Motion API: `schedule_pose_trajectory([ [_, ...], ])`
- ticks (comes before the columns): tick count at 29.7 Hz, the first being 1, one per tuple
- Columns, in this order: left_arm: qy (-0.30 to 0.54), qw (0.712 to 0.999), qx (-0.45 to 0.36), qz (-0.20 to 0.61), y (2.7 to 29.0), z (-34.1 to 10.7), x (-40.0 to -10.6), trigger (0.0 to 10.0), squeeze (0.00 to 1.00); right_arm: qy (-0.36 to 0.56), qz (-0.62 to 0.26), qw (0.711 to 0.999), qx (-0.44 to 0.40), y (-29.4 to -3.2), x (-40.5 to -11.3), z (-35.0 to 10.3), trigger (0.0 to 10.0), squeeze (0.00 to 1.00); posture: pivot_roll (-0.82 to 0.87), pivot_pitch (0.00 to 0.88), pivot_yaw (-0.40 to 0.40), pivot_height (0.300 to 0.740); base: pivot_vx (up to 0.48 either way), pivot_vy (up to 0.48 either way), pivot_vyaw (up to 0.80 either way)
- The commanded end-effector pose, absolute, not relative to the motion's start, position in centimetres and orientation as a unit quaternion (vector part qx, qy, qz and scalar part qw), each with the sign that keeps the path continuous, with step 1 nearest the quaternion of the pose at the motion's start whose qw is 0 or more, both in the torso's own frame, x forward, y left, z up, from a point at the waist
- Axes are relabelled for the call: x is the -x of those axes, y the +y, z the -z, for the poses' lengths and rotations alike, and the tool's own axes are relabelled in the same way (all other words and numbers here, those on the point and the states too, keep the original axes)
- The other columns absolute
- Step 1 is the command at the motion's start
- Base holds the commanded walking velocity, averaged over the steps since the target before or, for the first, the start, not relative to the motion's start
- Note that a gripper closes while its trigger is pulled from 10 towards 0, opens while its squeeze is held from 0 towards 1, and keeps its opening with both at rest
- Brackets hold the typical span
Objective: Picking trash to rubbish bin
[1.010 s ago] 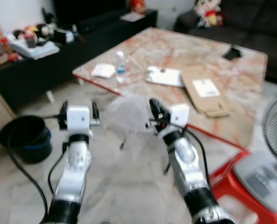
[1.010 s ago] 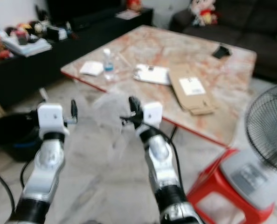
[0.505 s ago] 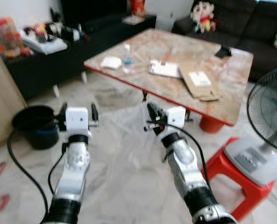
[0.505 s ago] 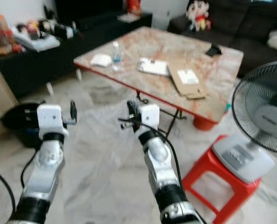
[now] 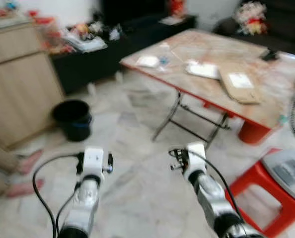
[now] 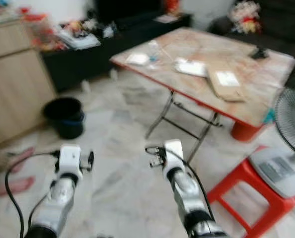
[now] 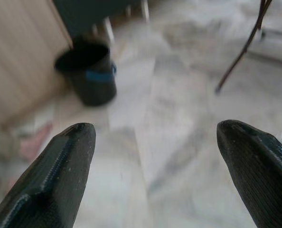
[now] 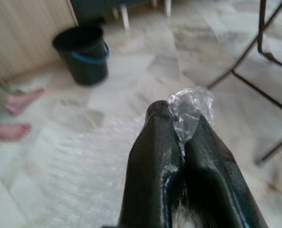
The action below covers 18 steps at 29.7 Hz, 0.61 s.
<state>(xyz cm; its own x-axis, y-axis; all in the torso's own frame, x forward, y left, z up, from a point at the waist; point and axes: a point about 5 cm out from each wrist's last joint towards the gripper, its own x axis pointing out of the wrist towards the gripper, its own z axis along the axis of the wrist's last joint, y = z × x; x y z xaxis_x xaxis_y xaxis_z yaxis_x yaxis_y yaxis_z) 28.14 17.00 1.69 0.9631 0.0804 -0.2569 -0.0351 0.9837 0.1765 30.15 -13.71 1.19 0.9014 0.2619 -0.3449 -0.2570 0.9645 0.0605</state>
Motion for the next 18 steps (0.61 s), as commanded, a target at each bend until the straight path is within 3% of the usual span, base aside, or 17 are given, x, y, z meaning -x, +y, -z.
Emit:
schedule_pose_trajectory([
  [1, 0.158, 0.983, -0.093, -0.018, 17.0, -0.5, -27.5, 10.0, 0.00, 0.219, -0.124, 0.968, 0.001, -14.2, -29.0, 0.4, 10.0, 0.00, 0.02, 0.081, -0.054, 0.740, 0.000, 0.000, 0.68],
  [4, 0.212, 0.973, -0.094, -0.013, 17.0, 1.6, -26.2, 10.0, 0.00, 0.256, -0.121, 0.959, 0.011, -14.5, -27.6, 1.8, 10.0, 0.00, 0.02, 0.082, -0.054, 0.740, 0.000, 0.000, 0.69],
  [12, 0.255, 0.962, -0.093, -0.013, 17.1, 3.5, -24.6, 10.0, 0.00, 0.286, -0.121, 0.950, 0.014, -14.4, -26.4, 3.0, 10.0, 0.00, 0.02, 0.084, -0.056, 0.740, 0.000, 0.000, 0.68],
  [18, 0.330, 0.939, -0.099, -0.014, 17.5, 5.7, -22.2, 10.0, 0.00, 0.340, -0.121, 0.932, 0.029, -14.5, -24.7, 4.6, 10.0, 0.00, 0.02, 0.083, -0.056, 0.740, 0.000, 0.000, 0.00],
])
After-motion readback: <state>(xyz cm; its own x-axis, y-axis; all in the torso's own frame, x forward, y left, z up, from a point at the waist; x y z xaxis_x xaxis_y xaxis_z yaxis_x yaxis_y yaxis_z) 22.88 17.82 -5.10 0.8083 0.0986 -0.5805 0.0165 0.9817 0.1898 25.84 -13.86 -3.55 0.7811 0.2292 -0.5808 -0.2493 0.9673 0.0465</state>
